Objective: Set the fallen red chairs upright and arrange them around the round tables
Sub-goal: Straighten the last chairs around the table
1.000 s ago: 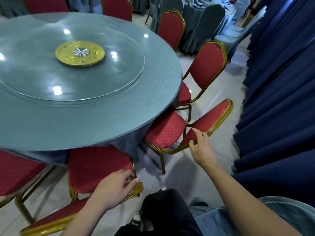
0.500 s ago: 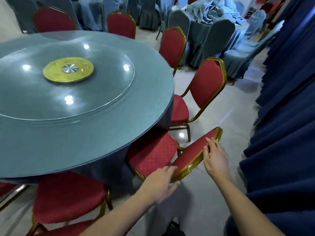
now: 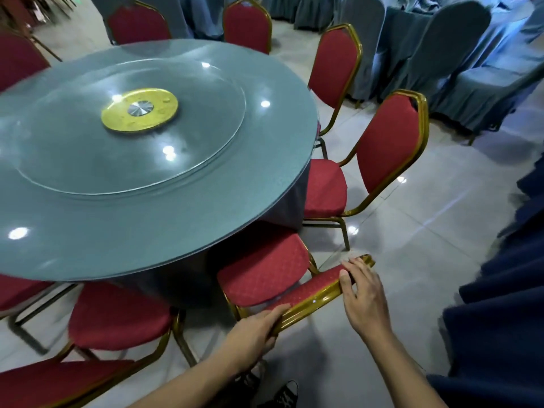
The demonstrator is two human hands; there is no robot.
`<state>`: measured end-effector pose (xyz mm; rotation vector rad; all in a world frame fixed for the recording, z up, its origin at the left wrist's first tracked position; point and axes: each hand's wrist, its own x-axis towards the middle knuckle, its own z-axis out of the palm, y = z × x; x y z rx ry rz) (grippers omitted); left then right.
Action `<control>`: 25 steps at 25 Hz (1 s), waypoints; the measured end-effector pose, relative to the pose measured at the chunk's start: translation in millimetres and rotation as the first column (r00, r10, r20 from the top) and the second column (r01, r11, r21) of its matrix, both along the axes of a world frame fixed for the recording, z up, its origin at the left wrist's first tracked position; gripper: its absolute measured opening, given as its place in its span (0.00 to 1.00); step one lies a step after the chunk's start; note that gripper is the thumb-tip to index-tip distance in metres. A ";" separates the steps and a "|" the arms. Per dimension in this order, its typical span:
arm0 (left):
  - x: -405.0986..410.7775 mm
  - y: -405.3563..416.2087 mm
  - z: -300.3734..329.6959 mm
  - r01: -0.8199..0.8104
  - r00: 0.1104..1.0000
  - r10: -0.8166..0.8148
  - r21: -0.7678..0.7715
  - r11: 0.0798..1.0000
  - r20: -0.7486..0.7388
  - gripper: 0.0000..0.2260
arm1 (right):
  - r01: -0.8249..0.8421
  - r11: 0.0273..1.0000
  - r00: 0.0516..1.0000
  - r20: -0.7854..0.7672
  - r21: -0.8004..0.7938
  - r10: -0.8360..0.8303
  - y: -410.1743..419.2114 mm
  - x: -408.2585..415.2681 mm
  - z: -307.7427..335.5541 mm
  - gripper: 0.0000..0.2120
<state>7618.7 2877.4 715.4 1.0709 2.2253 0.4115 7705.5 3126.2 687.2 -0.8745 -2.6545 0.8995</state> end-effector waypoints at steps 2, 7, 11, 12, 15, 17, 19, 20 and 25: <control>-3.2 -20.5 1.1 0.034 0.999 -0.034 -0.009 0.999 0.033 0.30 | -0.045 0.999 0.999 0.012 -0.010 0.045 -5.8 6.8 -5.2 0.27; -26.2 -42.3 2.5 0.100 0.995 -0.100 -0.011 0.995 0.018 0.29 | -0.135 0.991 0.990 0.037 0.020 0.135 -12.1 5.3 -8.0 0.20; -34.0 -21.1 1.7 0.118 0.993 -0.119 -0.024 0.993 -0.020 0.24 | -0.146 0.987 0.989 0.044 0.061 0.143 4.6 -2.7 -5.5 0.15; -36.6 -9.9 2.5 0.102 0.995 -0.102 -0.011 0.995 -0.008 0.25 | -0.135 0.990 0.990 0.044 0.051 0.133 12.8 -5.7 -2.9 0.16; -41.0 33.1 6.6 0.080 0.997 -0.080 0.040 0.996 -0.002 0.26 | -0.118 0.992 0.992 0.042 0.050 0.116 46.7 -14.2 4.3 0.18; -44.5 72.8 11.8 0.062 0.998 -0.060 0.068 0.996 -0.031 0.22 | -0.121 0.991 0.992 0.023 0.056 0.120 79.4 -21.0 11.0 0.19; -49.7 115.4 17.3 0.038 0.998 -0.034 0.089 0.995 -0.051 0.18 | -0.120 0.991 0.993 -0.015 0.056 0.121 116.6 -28.3 16.0 0.19; -51.6 139.5 20.3 0.027 0.998 -0.020 0.102 0.994 -0.062 0.17 | -0.114 0.992 0.993 -0.034 0.052 0.116 137.6 -31.2 17.9 0.18; -52.4 275.6 36.2 -0.104 0.979 0.140 0.227 0.968 -0.146 0.14 | -0.116 0.992 0.987 -0.103 0.042 0.120 258.8 -36.8 25.9 0.17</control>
